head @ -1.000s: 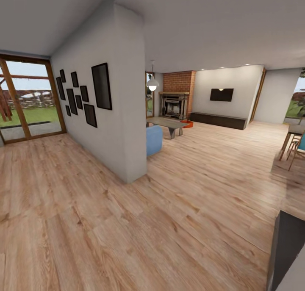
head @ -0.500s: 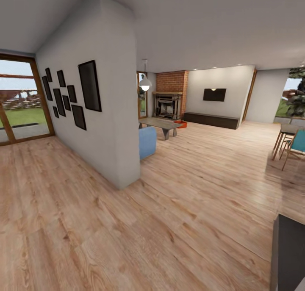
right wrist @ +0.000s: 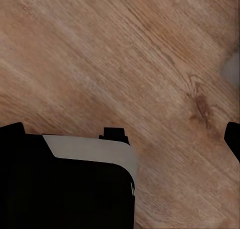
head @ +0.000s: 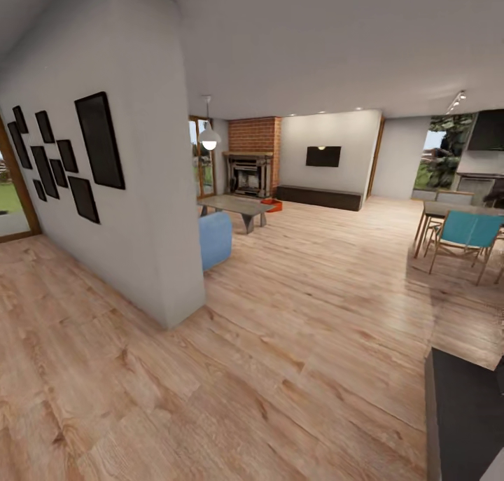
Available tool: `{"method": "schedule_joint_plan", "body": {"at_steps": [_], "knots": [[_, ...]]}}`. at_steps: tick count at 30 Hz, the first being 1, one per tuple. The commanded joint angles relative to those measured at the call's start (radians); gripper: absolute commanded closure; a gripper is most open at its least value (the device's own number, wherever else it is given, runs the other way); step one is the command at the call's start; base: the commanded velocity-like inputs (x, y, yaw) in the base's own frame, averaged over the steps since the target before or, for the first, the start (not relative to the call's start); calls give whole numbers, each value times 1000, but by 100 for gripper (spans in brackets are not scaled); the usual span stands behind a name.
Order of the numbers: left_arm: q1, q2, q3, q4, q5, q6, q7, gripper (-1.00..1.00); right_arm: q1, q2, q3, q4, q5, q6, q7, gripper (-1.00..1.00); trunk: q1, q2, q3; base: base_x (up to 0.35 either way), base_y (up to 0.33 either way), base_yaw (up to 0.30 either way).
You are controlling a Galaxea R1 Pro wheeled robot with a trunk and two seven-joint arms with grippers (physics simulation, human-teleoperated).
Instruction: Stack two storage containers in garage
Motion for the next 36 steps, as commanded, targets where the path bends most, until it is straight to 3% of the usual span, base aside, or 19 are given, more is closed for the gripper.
{"method": "schedule_joint_plan", "body": {"at_steps": [1, 17, 36], "knots": [[-1, 0, 4, 0, 3, -4, 2, -100, -2, 0, 1, 3, 7, -4, -5, -100, 1, -1, -1, 321, 0, -251], [0, -1, 4, 0, 3, -4, 2, -100, -2, 0, 1, 3, 7, -4, -5, -100, 1, -1, -1, 321, 0, -233], [-1, -2, 4, 0, 3, -4, 2, -100, -2, -1, 7, 3, 7, -1, 7, -100, 1, -1, -1, 321, 0, -13]]}}
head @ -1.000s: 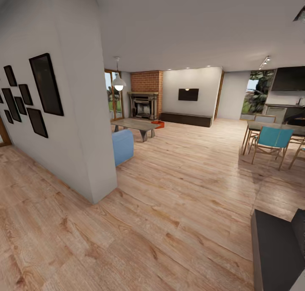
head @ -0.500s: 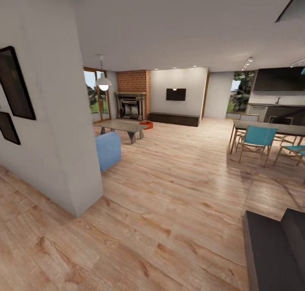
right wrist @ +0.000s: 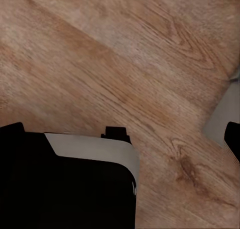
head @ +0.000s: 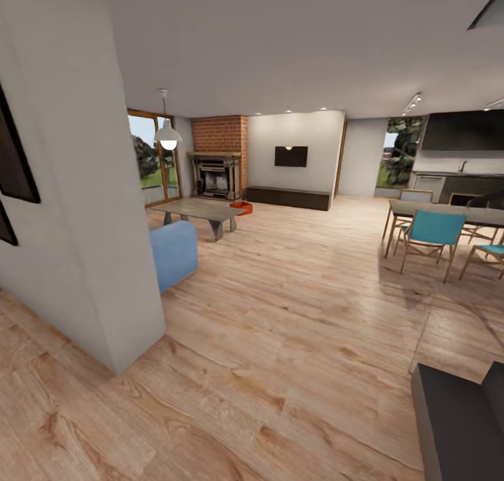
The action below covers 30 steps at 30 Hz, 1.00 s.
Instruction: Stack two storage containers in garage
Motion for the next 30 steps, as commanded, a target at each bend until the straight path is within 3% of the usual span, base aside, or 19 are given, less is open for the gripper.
{"method": "schedule_joint_plan", "body": {"at_steps": [1, 23, 30], "knots": [[0, 0, 4, 1, 3, -4, 2, -100, -1, 0, 2, 3, 7, -5, -5, -100, 1, -1, -1, 321, 0, 0], [0, 0, 4, 1, 3, -4, 2, -100, -1, 0, -1, 3, 7, -7, -9, -100, 1, -1, -1, 321, 0, -1], [0, 0, 4, 1, 3, -3, 2, -100, -1, 1, -4, 3, 7, -7, -9, -100, 1, -1, -1, 321, 0, -193]]}}
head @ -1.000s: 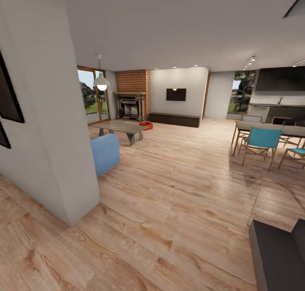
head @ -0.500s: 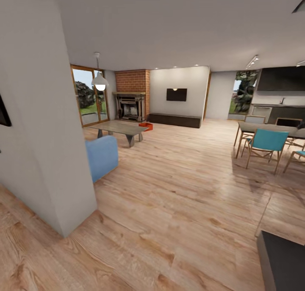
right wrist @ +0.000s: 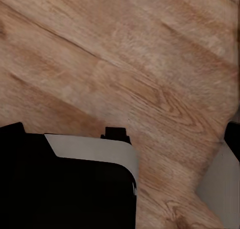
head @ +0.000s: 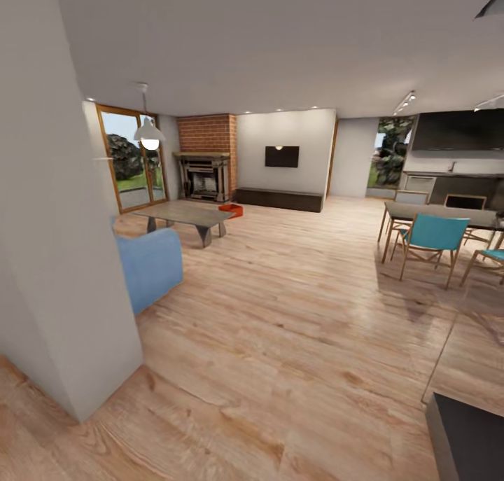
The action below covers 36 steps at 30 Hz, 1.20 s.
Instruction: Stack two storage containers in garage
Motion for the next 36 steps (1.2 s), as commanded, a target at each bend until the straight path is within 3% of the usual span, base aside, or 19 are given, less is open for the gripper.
{"method": "schedule_joint_plan", "body": {"at_steps": [1, 8, 36], "knots": [[-1, 0, 4, 0, 3, -4, 2, -100, -2, 0, 1, 3, 7, -5, -5, -100, 1, -1, -1, 321, 0, -268], [0, 0, 4, 0, 5, -2, 2, -100, -2, 0, 2, 3, 7, -4, -5, -100, 1, -1, -1, 322, 0, -151], [-1, 0, 4, 0, 3, -4, 2, -100, -2, 0, 6, 3, 1, 1, -12, -100, 1, -1, -1, 322, 0, -2]]}}
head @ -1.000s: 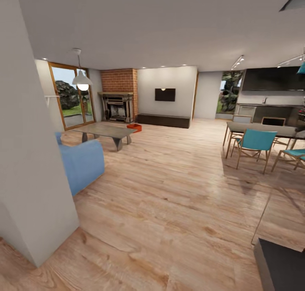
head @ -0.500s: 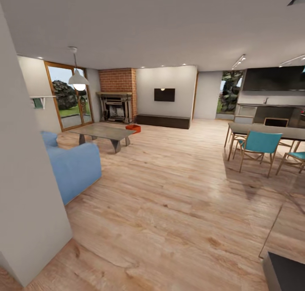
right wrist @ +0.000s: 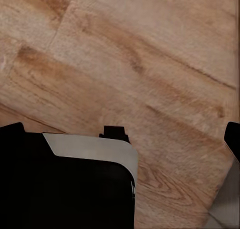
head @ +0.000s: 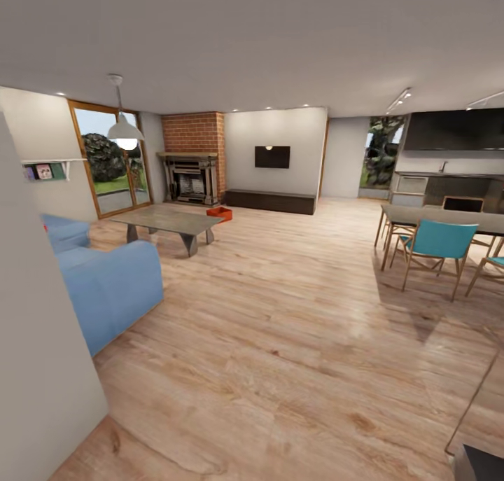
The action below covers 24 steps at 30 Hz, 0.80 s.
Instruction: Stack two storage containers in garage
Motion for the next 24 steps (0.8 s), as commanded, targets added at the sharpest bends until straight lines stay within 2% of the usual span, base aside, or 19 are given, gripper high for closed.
{"method": "schedule_joint_plan", "body": {"at_steps": [1, 24], "knots": [[0, 0, 4, 1, 3, -4, 2, -100, -1, 0, 2, 3, 6, -5, -5, -100, 1, -1, -1, 322, 0, 0], [0, -2, 4, 1, 3, -5, 2, -100, -1, 0, -2, 3, 9, -7, -6, -100, 1, -1, -1, 322, 0, 0]]}}
